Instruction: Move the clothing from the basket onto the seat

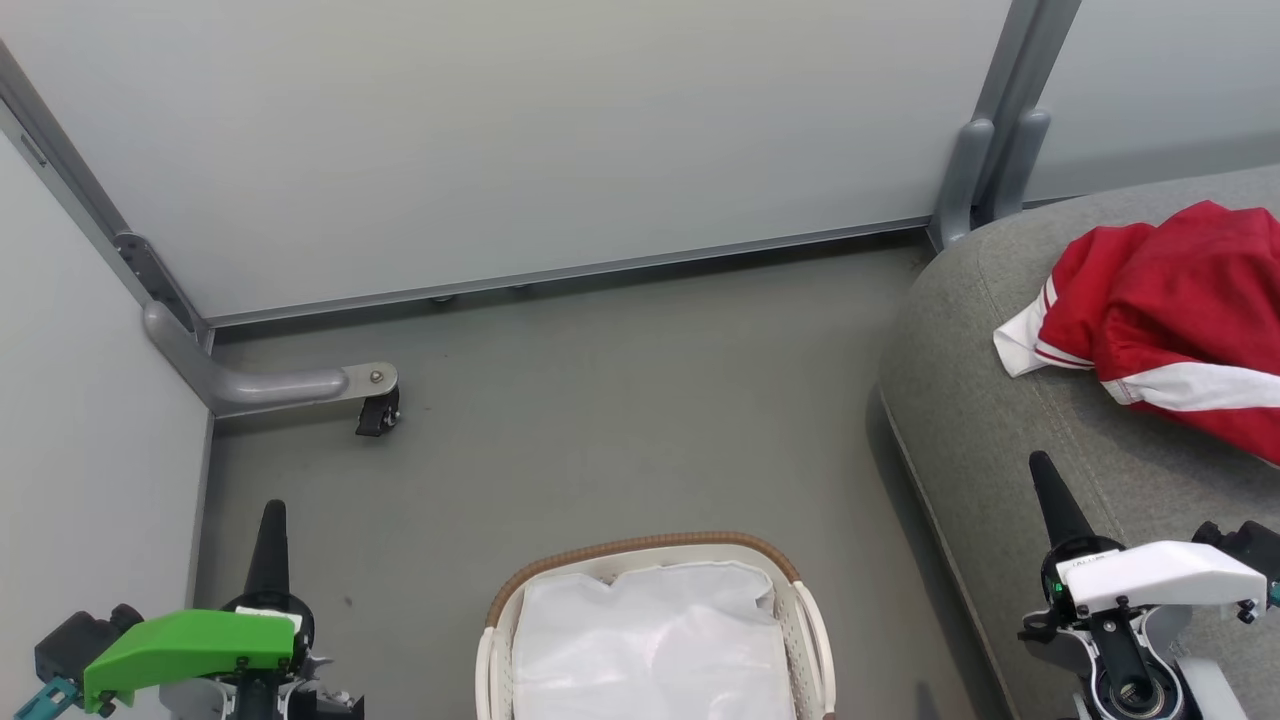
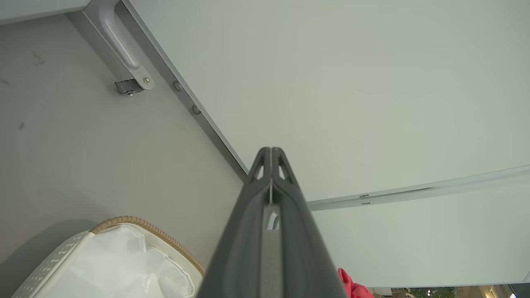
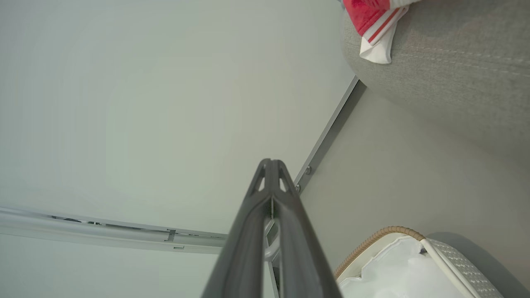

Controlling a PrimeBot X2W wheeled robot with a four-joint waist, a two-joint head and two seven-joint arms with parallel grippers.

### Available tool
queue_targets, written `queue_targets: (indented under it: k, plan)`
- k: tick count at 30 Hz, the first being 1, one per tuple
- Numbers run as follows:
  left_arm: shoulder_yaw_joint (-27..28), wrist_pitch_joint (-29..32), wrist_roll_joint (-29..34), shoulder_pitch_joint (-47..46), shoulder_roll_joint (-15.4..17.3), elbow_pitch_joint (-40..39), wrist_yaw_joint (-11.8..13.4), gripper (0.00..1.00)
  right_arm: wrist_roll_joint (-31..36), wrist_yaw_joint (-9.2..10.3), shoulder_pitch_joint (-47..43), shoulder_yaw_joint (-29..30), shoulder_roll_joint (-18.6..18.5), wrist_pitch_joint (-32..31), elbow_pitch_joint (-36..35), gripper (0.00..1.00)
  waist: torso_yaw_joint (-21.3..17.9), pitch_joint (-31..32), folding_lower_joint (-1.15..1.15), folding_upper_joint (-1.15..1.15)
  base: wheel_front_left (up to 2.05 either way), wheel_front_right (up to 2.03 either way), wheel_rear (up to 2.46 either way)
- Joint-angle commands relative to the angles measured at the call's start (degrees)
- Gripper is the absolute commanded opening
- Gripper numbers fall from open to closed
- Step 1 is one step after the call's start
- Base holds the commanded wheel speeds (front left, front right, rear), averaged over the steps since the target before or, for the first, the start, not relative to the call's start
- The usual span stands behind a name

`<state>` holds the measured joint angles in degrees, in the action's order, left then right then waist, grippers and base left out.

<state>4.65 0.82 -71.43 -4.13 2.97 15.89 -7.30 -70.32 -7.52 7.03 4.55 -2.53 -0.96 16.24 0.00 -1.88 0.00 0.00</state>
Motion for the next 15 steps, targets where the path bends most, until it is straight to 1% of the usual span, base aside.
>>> queue_targets:
  k: [1,15]
  plan:
    - [0.3,0.4,-1.5,-1.3,0.1,-0.5,-0.2,0.0,-1.5,0.03,-0.2,0.3,-0.4,-0.4,-0.7,0.0,0.0,0.1,0.0,0.0,0.0,0.0,0.0]
    - [0.9,2.2,-8.0,-1.7,0.0,-1.0,-0.3,0.0,-8.4,0.03,-0.5,0.9,-0.4,-2.2,-1.3,0.0,0.0,0.5,0.0,0.0,0.0,0.0,0.0]
